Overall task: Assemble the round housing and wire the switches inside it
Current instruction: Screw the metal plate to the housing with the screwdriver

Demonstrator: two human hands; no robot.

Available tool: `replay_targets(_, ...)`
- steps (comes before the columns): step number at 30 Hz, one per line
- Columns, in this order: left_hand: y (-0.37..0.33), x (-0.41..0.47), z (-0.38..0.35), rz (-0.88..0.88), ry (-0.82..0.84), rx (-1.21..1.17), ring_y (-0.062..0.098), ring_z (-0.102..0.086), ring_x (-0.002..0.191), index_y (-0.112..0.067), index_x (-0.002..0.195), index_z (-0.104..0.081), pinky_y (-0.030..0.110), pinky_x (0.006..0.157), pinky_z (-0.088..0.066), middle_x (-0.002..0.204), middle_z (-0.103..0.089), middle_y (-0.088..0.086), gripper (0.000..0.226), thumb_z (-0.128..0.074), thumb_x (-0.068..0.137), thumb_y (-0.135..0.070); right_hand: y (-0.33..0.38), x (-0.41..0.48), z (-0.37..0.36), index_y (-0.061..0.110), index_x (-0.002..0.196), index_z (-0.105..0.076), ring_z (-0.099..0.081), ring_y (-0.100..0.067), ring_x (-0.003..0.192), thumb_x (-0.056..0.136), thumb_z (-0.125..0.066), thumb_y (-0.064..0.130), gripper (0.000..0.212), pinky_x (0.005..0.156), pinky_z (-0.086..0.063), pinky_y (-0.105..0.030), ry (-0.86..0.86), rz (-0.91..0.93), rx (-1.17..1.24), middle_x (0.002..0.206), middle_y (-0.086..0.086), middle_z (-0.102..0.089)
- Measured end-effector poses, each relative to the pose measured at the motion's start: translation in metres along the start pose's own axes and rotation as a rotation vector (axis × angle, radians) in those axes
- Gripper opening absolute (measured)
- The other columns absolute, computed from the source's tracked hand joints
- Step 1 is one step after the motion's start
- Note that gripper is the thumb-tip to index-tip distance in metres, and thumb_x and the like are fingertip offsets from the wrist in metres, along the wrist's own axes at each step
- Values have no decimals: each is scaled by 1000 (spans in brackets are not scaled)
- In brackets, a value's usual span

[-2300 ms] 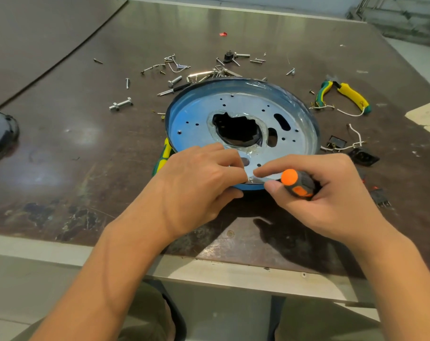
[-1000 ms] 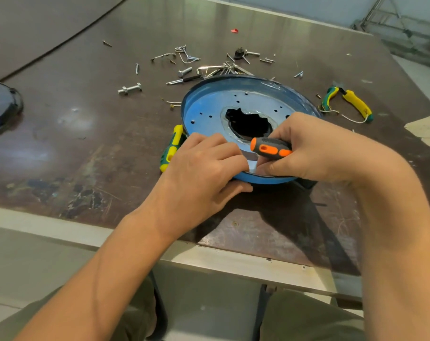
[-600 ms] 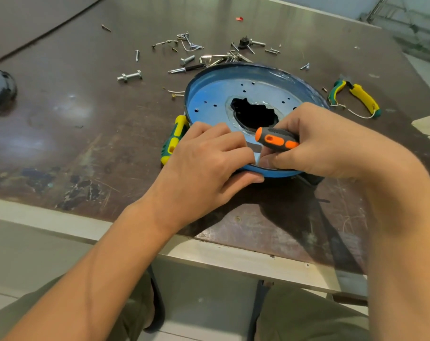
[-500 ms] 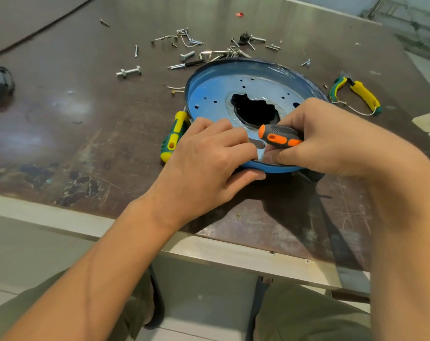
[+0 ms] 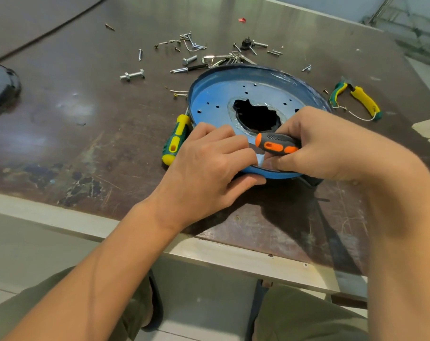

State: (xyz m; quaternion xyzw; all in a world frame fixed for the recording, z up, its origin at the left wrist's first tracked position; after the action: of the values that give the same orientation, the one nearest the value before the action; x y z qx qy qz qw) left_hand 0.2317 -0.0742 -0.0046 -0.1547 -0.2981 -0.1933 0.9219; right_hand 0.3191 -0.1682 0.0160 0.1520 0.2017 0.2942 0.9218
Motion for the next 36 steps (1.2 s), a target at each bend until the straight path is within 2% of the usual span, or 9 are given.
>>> replay_targets(11,-1,-1,0,-28,-51,3,22,-57,87,-16,94,-69,38,76,-39,92,-66,-1,25,-66,92,-40,-5,1,-1,23,49,-58,-43,-7,39,79,-75,32,35,40,-29,-14,-13,3,36,39,5,-46)
replay_targets(15,-4,-2,0,-51,-67,-18,23,-59,87,-14,92,-70,40,78,-42,92,-68,0,25,-67,92,-40,-8,-1,-2,17,76,-75,-57,-26,60,74,-75,37,19,63,-49,-40,59,59,133,70,-14,-67)
replay_targets(18,-5,-2,-2,-57,-54,-12,22,-59,86,-14,90,-69,41,78,-43,90,-67,0,27,-66,92,-41,-5,-2,-4,16,80,-76,-62,-34,72,77,-76,31,16,71,-53,-48,78,98,153,76,-16,-69)
replay_targets(20,-5,-1,-2,-59,-52,-3,23,-59,85,-14,89,-68,41,78,-43,90,-67,0,28,-65,93,-42,-7,-2,-3,15,79,-75,-57,-30,64,78,-76,30,15,63,-50,-41,72,102,166,70,-13,-66)
replay_targets(23,-6,-2,-1,-66,-70,4,22,-59,85,-14,89,-68,38,75,-41,91,-67,0,27,-66,92,-40,-8,-2,-3,19,67,-70,-41,-8,45,82,-75,29,19,45,-33,-17,49,110,124,48,3,-50)
replay_targets(28,-7,-2,1,-83,-100,7,23,-56,83,-13,88,-69,37,72,-37,89,-68,-1,25,-66,94,-37,-4,-6,-2,13,66,-68,-35,-10,44,83,-74,26,22,43,-29,-19,38,148,115,47,3,-42)
replay_targets(32,-7,-2,0,-91,-116,-19,23,-55,83,-13,88,-71,37,74,-37,90,-69,-4,25,-66,95,-37,-7,-3,0,13,75,-74,-46,-18,54,77,-77,34,21,55,-40,-33,1,139,116,65,-17,-60)
replay_targets(34,-7,-1,-1,-96,-114,-23,22,-55,83,-14,90,-72,37,76,-36,91,-69,-4,25,-66,95,-37,-11,-1,-1,15,78,-75,-53,-23,58,75,-82,39,25,59,-45,-35,-3,97,106,71,-15,-66)
replay_targets(36,-6,-1,-1,-97,-108,-26,23,-56,84,-14,91,-72,37,77,-36,92,-69,-3,25,-65,95,-37,-13,0,-1,16,75,-74,-49,-14,53,76,-81,42,27,54,-41,-28,-5,71,60,60,-7,-62)
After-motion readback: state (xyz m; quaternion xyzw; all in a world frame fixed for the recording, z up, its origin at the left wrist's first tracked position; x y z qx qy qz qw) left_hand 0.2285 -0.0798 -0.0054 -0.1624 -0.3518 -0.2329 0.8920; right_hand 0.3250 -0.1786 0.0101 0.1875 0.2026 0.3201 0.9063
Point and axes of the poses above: each hand's wrist, its own x-axis towards the middle knuckle, its own z-axis out of the back of the hand, y = z × x, the point moved 8 cm from there along x, towards the middle knuckle
